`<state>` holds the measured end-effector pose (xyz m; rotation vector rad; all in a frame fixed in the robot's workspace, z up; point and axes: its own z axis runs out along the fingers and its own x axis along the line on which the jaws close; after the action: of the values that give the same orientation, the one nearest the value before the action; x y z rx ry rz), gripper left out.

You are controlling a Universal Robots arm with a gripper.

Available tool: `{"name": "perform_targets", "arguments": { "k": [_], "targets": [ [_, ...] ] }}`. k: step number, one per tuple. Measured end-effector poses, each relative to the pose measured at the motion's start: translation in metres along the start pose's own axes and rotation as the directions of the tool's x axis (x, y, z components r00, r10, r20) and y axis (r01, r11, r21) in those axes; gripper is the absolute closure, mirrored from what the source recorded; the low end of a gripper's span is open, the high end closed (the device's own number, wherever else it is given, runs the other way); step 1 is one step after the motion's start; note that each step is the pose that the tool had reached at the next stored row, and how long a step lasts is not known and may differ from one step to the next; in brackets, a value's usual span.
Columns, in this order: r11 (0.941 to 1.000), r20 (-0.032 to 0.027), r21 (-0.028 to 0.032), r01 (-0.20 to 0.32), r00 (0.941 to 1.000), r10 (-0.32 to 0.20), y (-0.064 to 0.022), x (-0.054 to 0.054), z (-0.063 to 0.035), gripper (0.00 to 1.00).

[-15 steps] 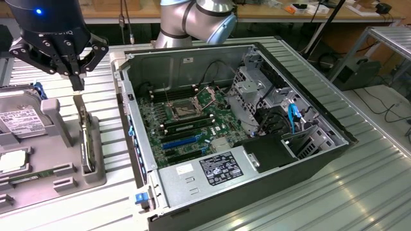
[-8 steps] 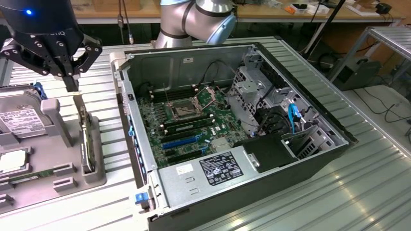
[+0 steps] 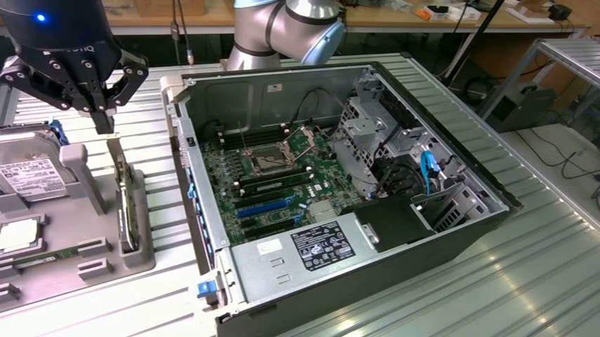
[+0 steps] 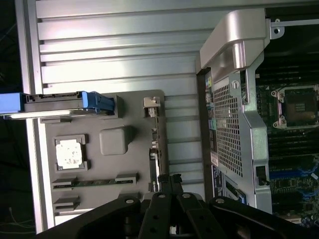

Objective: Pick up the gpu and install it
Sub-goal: 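Pick up the gpu and move the gpu toward the slot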

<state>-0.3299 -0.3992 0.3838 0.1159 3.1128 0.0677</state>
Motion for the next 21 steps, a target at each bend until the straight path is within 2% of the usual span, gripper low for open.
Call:
{"name": "perform_targets", "arguments": {
  "k": [7, 8, 9, 10, 11, 13, 14, 21],
  "targets": [
    [1.0000, 0.0001, 0.0000, 0.000, 1.0000, 0.000, 0.0000, 0.0000, 0.0000, 0.89],
    [1.0000, 0.0000, 0.0000, 0.000, 1.0000, 0.000, -0.0001, 0.0000, 0.0000, 0.83],
    [1.0000, 0.0000, 0.0000, 0.000, 1.0000, 0.000, -0.0001, 0.0000, 0.0000, 0.70],
    [1.0000, 0.0000, 0.0000, 0.000, 1.0000, 0.000, -0.0001, 0.0000, 0.0000, 0.64],
    [1.0000, 0.0000, 0.0000, 0.000, 1.0000, 0.000, -0.0001, 0.0000, 0.0000, 0.52],
    [1.0000, 0.0000, 0.0000, 0.000, 1.0000, 0.000, -0.0001, 0.0000, 0.0000, 0.52],
    [1.0000, 0.0000, 0.0000, 0.000, 1.0000, 0.000, -0.0001, 0.0000, 0.0000, 0.46],
    [1.0000, -0.0001, 0.0001, 0.000, 1.0000, 0.000, -0.0001, 0.0000, 0.0001, 0.46]
  ]
}}
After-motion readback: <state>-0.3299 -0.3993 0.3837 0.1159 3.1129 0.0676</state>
